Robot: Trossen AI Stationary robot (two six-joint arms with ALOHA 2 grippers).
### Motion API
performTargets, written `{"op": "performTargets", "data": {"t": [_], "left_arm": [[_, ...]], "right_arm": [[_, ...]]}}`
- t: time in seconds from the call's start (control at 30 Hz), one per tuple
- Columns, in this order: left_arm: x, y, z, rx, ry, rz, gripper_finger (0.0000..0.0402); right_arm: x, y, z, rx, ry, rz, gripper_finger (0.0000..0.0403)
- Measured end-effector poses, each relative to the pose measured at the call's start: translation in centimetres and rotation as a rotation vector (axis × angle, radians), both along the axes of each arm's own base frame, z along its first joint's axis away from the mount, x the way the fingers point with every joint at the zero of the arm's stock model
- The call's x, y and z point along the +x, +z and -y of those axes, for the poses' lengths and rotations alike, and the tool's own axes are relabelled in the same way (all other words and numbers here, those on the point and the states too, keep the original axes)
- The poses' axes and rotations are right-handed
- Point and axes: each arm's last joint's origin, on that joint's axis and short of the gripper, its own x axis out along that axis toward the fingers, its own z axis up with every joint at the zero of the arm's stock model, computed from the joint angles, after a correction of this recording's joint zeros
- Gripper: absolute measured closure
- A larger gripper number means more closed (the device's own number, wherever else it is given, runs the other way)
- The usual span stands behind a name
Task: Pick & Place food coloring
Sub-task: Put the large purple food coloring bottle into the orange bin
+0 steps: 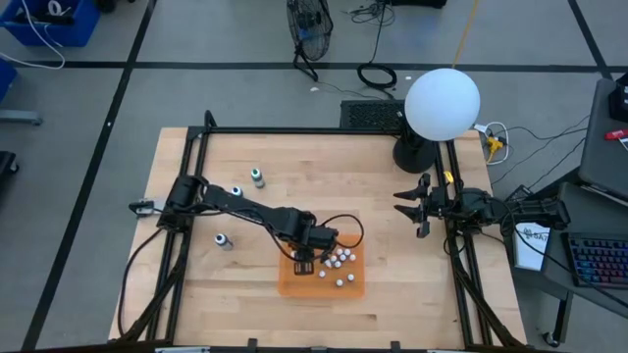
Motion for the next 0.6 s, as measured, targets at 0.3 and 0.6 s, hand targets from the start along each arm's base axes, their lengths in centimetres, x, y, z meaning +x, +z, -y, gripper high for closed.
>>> {"op": "performTargets", "data": {"t": [0.3,0.6], "left_arm": [[-0.2,0.2,-0.2,-0.024,0.029,-0.011,0.011],[-1.4,5.3,-1.7,-0.046,0.084,0.119,0.0092]], "right_arm": [[0.0,0.0,0.0,0.0,0.0,0.0,0.0253],[0.0,0.0,0.0,0.0,0.0,0.0,0.0258]]}}
